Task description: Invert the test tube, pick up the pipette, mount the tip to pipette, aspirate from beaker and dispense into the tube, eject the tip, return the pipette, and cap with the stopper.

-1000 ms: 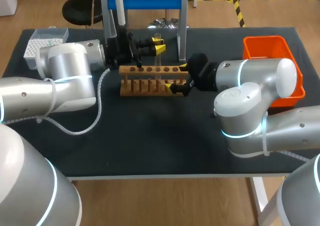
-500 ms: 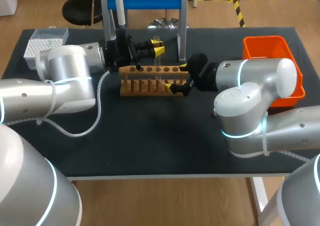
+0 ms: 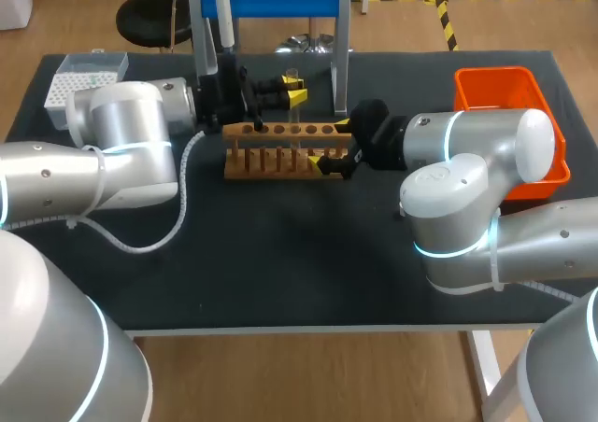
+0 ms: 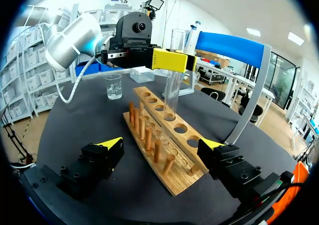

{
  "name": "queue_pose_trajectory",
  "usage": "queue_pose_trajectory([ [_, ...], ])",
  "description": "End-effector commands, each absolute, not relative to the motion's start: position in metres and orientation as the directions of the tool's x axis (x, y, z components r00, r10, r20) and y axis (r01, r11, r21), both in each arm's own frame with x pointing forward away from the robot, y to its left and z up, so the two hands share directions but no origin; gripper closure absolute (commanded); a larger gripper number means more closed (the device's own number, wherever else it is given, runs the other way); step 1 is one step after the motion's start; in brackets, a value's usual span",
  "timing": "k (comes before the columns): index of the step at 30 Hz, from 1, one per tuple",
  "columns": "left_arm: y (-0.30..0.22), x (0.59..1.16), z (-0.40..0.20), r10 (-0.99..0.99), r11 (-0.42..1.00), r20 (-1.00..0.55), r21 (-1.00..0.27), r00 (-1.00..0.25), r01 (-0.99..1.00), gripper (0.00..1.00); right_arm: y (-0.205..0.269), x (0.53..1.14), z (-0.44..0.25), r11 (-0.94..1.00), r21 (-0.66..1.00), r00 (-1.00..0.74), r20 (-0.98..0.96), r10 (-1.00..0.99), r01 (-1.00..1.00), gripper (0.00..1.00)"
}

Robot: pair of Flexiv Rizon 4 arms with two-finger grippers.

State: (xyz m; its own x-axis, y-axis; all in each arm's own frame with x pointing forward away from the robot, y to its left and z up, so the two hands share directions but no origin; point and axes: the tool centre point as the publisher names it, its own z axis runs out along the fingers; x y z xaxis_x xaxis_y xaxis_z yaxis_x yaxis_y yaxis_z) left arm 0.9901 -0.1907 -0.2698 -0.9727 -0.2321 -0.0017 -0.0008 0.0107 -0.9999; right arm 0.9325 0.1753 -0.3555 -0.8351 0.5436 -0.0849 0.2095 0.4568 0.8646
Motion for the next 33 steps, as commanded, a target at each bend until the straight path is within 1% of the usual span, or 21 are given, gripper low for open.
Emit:
queue_pose_trajectory([
  [1, -0.191, 0.992, -0.271, -0.225, 0.012, 0.000, -1.000, -0.974, -0.003, 1.00, 0.175, 0.932, -0.354, 0.460, 0.862, -0.836, -0.084, 0.542, 0.211, 0.00],
  [29, -0.190, 0.994, -0.282, -0.233, 0.012, 0.022, -1.000, -0.972, -0.026, 1.00, 0.175, 0.932, -0.354, 0.460, 0.862, -0.836, -0.084, 0.542, 0.211, 0.00],
  [30, -0.190, 0.994, -0.282, -0.235, 0.011, 0.024, -1.000, -0.972, -0.027, 0.60, 0.175, 0.932, -0.354, 0.460, 0.862, -0.836, -0.084, 0.542, 0.211, 0.00],
  [31, -0.190, 0.994, -0.282, -0.236, 0.011, 0.025, -1.000, -0.971, -0.029, 0.15, 0.175, 0.932, -0.354, 0.460, 0.862, -0.836, -0.084, 0.542, 0.211, 0.00],
  [32, -0.190, 0.994, -0.282, -0.239, 0.012, 0.028, -0.999, -0.971, -0.032, 0.00, 0.175, 0.932, -0.354, 0.460, 0.862, -0.836, -0.084, 0.542, 0.211, 0.00],
  [33, -0.189, 0.993, -0.282, -0.242, 0.013, 0.029, -0.999, -0.970, -0.033, 0.00, 0.175, 0.932, -0.354, 0.460, 0.862, -0.836, -0.084, 0.542, 0.211, 0.00],
])
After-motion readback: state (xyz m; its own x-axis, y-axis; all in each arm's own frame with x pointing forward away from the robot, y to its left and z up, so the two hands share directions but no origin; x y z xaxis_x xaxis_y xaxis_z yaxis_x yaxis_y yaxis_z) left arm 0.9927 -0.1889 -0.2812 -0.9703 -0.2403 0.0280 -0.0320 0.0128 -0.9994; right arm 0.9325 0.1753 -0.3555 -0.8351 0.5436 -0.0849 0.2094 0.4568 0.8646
